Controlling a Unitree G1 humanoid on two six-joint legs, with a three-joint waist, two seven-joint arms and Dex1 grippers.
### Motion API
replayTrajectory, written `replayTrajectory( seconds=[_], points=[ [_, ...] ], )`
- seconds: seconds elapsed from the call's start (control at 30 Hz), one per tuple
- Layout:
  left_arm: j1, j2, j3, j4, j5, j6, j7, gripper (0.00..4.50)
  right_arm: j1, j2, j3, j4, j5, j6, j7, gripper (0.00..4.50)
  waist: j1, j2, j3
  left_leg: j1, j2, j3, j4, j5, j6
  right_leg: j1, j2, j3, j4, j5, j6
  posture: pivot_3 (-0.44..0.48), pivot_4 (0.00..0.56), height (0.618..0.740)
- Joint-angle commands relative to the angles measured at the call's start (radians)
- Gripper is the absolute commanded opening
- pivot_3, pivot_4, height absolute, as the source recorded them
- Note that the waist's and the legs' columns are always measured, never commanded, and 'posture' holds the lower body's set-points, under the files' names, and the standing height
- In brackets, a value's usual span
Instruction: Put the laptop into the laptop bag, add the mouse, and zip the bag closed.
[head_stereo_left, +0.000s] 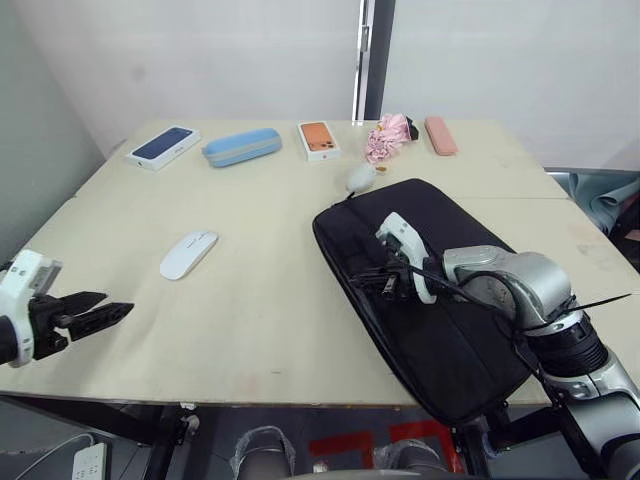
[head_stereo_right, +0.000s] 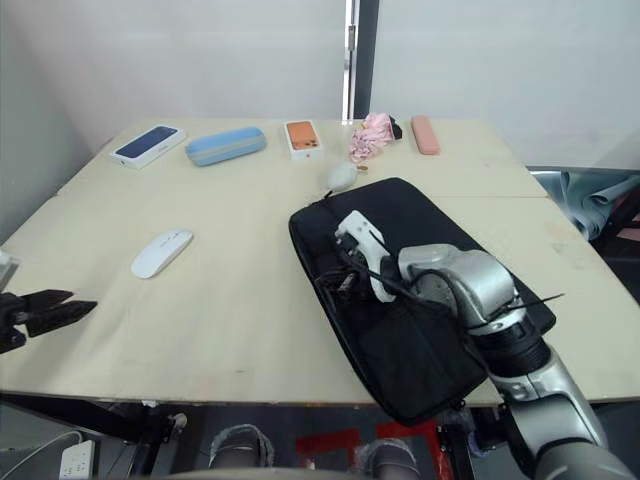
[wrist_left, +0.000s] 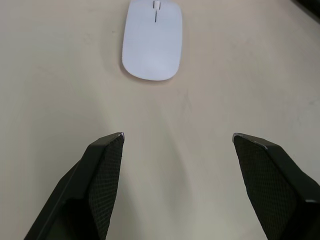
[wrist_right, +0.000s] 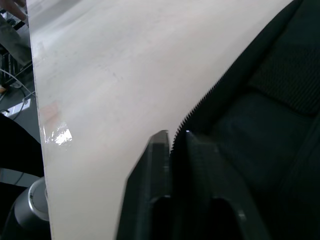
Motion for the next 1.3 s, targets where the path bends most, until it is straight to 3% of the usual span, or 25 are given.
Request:
replayTrajectory(
  seconds=[0.03, 0.27, 0.3, 0.5, 0.63, 0.77, 1.0, 1.3],
  points=[
    [-0.005, 0.016, 0.027, 0.019, 0.007, -0.042, -0.037, 3.67, -0.009, -0.02, 0.003, 0.013, -0.029, -0.082, 0.059, 1.94, -0.001, -0.001, -0.001, 0.0, 0.0, 0.0, 0.0, 0.0, 0.0, 0.0, 0.0, 0.0, 0.0, 0.0, 0.0, 0.0, 0.15, 0.74],
    [-0.072, 0.045, 0.066, 0.168, 0.007, -0.117, -0.109, 3.67, -0.041, -0.207, -0.073, 0.044, -0.036, -0.182, 0.251, 4.35, -0.002, -0.001, -0.001, 0.0, 0.0, 0.0, 0.0, 0.0, 0.0, 0.0, 0.001, 0.0, 0.001, -0.001, -0.001, 0.0, 0.15, 0.74],
    [-0.08, 0.048, 0.069, 0.179, 0.006, -0.125, -0.116, 3.67, -0.043, -0.229, -0.084, 0.052, -0.047, -0.207, 0.264, 4.43, -0.002, -0.001, -0.001, 0.0, 0.0, 0.0, 0.0, 0.0, 0.0, 0.0, 0.001, 0.0, 0.001, -0.001, -0.001, 0.0, 0.15, 0.74],
    [-0.172, 0.14, 0.057, 0.325, 0.019, -0.177, -0.208, 3.67, -0.021, -0.508, -0.207, 0.203, -0.14, -0.487, 0.505, 4.43, 0.007, -0.002, -0.001, 0.0, 0.0, 0.0, 0.003, 0.0, 0.002, 0.0, 0.0, 0.0, 0.004, -0.001, -0.003, 0.0, 0.15, 0.74],
    [-0.232, 0.195, 0.014, 0.425, 0.047, -0.219, -0.258, 3.67, -0.08, -0.577, -0.241, 0.375, -0.192, -0.604, 0.574, 4.43, -0.001, -0.003, -0.002, 0.001, 0.0, 0.001, 0.003, 0.0, 0.003, 0.0, 0.0, 0.0, 0.005, -0.002, -0.004, 0.0, 0.15, 0.74],
    [-0.286, 0.261, -0.027, 0.504, 0.068, -0.234, -0.333, 3.67, -0.158, -0.591, -0.318, 0.574, -0.216, -0.765, 0.61, 4.43, -0.009, -0.003, -0.002, -0.001, 0.001, 0.002, 0.008, 0.0, 0.004, -0.004, 0.0, 0.003, 0.011, -0.002, -0.005, 0.0, 0.15, 0.74],
    [-0.373, 0.343, -0.056, 0.584, 0.078, -0.24, -0.405, 3.67, -0.32, -0.63, -0.277, 0.829, -0.306, -0.829, 0.715, 4.43, -0.007, -0.003, -0.002, -0.001, 0.001, 0.002, 0.008, 0.0, 0.005, -0.005, 0.0, 0.002, 0.012, -0.004, -0.009, 0.0, 0.15, 0.74],
    [-0.424, 0.346, -0.118, 0.594, 0.117, -0.274, -0.426, 3.67, -0.419, -0.613, -0.21, 0.986, -0.439, -0.87, 0.775, 4.43, -0.007, -0.003, -0.002, -0.003, 0.0, 0.002, 0.01, 0.0, 0.007, -0.005, -0.001, 0.001, 0.013, -0.004, -0.015, 0.0, 0.15, 0.74]
  ],
)
